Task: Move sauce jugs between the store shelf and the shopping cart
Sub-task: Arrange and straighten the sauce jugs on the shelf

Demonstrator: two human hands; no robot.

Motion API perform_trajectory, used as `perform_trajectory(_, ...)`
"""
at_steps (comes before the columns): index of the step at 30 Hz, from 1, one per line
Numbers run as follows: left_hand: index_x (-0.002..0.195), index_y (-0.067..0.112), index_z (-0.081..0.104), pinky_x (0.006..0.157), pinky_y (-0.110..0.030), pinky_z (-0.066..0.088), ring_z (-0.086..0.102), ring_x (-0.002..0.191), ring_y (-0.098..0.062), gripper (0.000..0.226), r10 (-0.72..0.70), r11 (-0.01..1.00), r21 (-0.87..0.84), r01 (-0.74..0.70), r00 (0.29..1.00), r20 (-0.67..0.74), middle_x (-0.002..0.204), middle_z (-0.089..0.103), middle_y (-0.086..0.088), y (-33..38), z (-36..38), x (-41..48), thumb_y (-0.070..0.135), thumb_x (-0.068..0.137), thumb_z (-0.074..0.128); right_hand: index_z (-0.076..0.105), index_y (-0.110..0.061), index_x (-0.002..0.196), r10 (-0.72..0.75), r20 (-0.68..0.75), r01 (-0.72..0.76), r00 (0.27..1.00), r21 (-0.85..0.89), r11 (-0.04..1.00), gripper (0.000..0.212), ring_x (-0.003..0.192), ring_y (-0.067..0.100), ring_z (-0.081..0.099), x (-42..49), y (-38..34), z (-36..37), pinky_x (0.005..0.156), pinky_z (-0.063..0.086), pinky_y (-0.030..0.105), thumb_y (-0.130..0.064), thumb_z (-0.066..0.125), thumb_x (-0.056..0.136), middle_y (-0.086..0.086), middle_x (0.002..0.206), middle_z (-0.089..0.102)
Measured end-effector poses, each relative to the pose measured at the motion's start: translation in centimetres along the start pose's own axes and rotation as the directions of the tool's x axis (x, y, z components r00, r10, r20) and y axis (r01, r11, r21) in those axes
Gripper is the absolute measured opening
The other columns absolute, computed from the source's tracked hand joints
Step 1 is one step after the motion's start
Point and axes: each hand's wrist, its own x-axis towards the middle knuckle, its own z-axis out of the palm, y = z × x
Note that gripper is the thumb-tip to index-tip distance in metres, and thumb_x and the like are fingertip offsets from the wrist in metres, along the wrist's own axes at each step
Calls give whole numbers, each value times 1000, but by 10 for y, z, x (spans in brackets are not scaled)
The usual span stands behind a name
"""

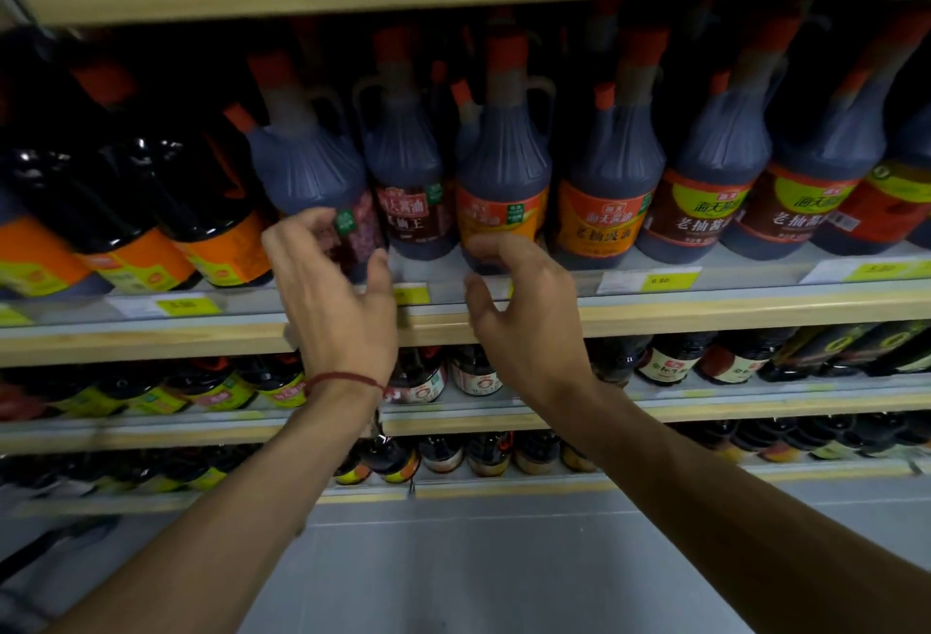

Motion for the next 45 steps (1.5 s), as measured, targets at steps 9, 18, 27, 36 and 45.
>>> perform_trajectory(9,152,7,27,116,-40,39,38,143,-23,100,-127,991,-14,131,979,157,153,40,-9,-40,-17,40,37,78,86,51,-13,146,128,-8,-128,992,-19,992,52,130,18,55,13,-38,55,108,48,37,-14,67,96,3,141,60)
perform_trajectory(18,154,7,29,112,-34,37,38,141,-26,96,-102,994,-11,108,966,239,148,40,-11,-51,-12,53,37,80,84,45,-9,146,209,-112,-218,971,-76,973,59,127,16,45,17,-48,79,96,30,9,-10,70,93,7,144,45)
perform_trajectory(27,160,7,16,120,-37,33,34,148,-25,96,-130,991,-7,135,968,214,161,36,-11,-50,-18,50,26,89,77,37,-6,151,200,-108,-213,974,-129,968,66,132,19,41,19,-47,79,96,27,9,-11,69,93,10,152,40)
perform_trajectory(36,155,8,35,101,8,17,39,132,-10,92,-111,992,-47,117,985,130,144,40,-7,-53,-23,48,25,80,86,33,-8,155,212,-62,-219,975,-128,967,70,139,22,42,20,-42,70,104,29,15,-12,69,95,9,155,40)
perform_trajectory(45,153,10,33,118,-32,33,39,140,-25,85,-125,992,1,125,991,42,145,38,-8,-46,-12,37,22,85,81,32,-7,156,207,-8,-207,978,-95,974,71,141,23,40,20,-39,63,105,28,14,-12,67,95,9,156,41)
